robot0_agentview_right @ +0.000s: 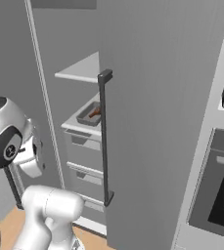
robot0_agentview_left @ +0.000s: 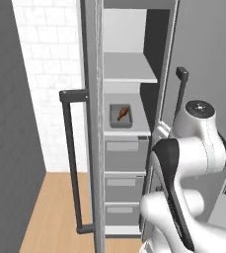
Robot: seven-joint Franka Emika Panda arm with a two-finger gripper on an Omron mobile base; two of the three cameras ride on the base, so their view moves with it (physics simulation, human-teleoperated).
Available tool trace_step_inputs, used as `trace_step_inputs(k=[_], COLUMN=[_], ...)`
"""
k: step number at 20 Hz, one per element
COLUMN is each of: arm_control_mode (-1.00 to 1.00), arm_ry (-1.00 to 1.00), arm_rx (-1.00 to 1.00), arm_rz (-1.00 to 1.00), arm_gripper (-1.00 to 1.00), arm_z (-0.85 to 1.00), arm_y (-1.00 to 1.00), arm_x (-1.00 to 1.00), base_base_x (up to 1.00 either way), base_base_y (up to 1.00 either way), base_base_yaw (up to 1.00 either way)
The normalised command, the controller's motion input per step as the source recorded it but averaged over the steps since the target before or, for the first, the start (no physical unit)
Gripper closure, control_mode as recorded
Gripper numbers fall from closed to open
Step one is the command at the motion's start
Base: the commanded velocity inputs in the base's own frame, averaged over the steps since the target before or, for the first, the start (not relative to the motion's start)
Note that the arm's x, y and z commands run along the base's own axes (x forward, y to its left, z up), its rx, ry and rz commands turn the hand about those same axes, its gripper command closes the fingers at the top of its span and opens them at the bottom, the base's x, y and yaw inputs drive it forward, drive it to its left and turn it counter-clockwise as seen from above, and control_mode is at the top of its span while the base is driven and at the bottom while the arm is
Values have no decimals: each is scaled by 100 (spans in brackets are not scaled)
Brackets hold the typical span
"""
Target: Take the meat container that has the chicken drumstick and place it on the second highest rack of the freezer. Then take the vegetable container that has the carrot and garlic and place it on the highest rack of the freezer.
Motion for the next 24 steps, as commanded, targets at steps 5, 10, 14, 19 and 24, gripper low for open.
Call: trace_step_inputs(k=[5,10,14,19,24], arm_control_mode=[100,100,100,100,100], arm_ry=[0,0,0,0,0], arm_rx=[0,0,0,0,0], arm_rz=[0,0,0,0,0], arm_gripper=[-100,-100,-100,-100,-100], arm_z=[0,0,0,0,0], arm_y=[0,0,0,0,0], arm_x=[0,0,0,0,0], base_base_x=[-100,-38,-17,-5,0], base_base_y=[-78,-100,-100,-100,-100], base_base_yaw=[-17,-33,-35,-31,-23])
